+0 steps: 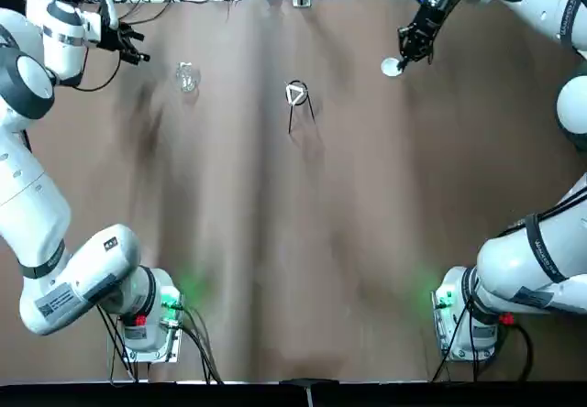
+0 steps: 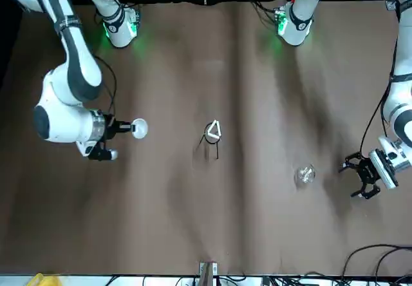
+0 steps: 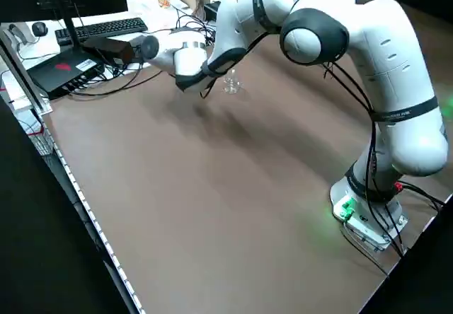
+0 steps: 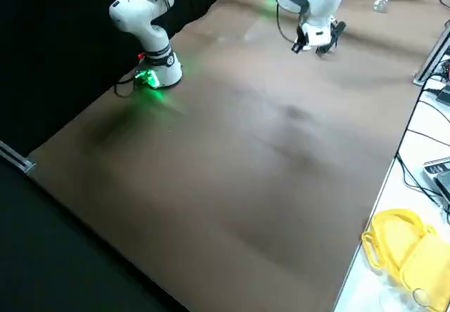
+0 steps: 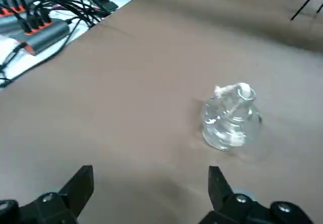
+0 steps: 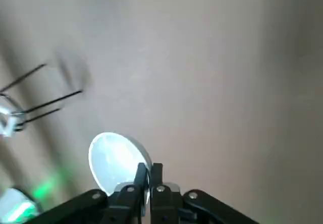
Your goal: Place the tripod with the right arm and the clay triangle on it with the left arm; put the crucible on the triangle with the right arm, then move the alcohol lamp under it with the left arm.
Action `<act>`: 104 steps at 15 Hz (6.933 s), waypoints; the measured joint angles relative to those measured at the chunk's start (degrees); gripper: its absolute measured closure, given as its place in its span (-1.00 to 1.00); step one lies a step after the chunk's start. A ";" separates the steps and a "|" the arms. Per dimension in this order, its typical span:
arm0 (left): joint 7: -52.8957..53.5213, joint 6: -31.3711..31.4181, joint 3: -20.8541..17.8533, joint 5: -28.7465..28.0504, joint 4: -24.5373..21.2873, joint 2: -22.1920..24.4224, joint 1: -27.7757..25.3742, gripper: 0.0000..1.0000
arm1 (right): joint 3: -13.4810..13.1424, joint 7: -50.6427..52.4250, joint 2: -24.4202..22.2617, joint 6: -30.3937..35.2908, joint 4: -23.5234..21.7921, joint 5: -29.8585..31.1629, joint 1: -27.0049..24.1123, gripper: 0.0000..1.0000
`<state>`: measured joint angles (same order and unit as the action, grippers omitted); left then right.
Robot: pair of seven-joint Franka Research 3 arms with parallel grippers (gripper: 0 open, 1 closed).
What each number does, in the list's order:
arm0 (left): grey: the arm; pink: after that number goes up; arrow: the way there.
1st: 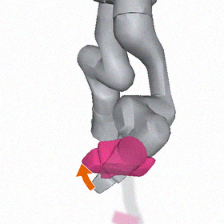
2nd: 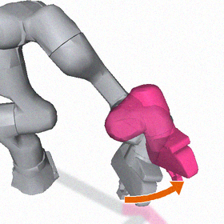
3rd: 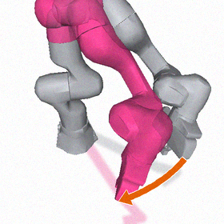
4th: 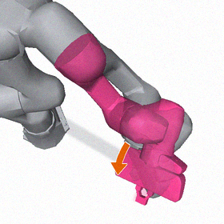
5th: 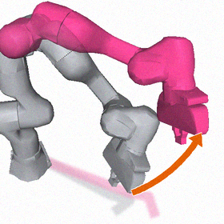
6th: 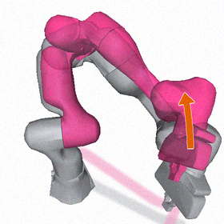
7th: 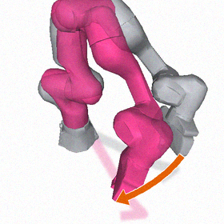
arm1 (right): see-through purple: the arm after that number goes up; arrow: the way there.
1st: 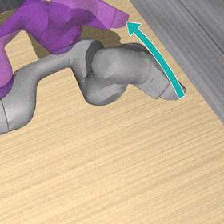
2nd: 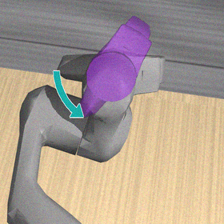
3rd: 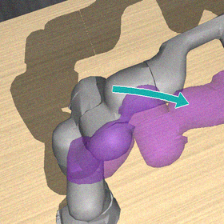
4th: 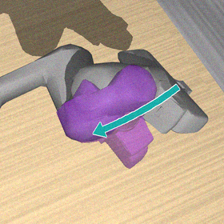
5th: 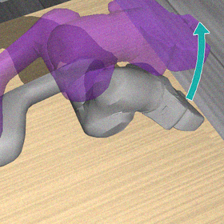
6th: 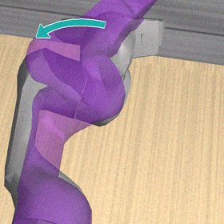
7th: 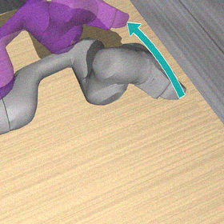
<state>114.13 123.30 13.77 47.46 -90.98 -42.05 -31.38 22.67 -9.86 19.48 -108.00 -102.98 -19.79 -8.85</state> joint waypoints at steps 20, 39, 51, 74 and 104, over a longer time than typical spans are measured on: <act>28.01 -12.44 0.71 19.40 -0.19 -12.93 1.02 -1.00 | 0.39 -30.08 12.33 -28.90 7.45 -5.30 27.33 0.89; 34.29 -12.98 1.03 27.79 -0.20 -15.83 11.43 -0.63 | 0.04 -30.08 15.24 -30.75 7.52 -5.30 28.06 0.86; 34.65 -11.84 8.05 34.50 -7.06 -15.83 23.42 -0.63 | -0.64 -30.06 14.76 -29.88 9.85 -5.28 26.95 -0.22; 39.11 -8.58 7.81 42.79 -9.21 -15.83 32.96 -0.98 | -2.01 -11.07 -9.40 7.30 10.78 16.21 -1.23 -0.22; 40.03 -8.54 5.72 39.92 -10.15 -12.42 31.26 -0.64 | -24.27 2.68 -23.81 18.82 8.41 16.30 16.09 -1.00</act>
<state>154.15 114.77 19.49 87.38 -101.12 -54.47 -0.11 -1.61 -7.18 -4.33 -89.19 -94.57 -3.49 7.24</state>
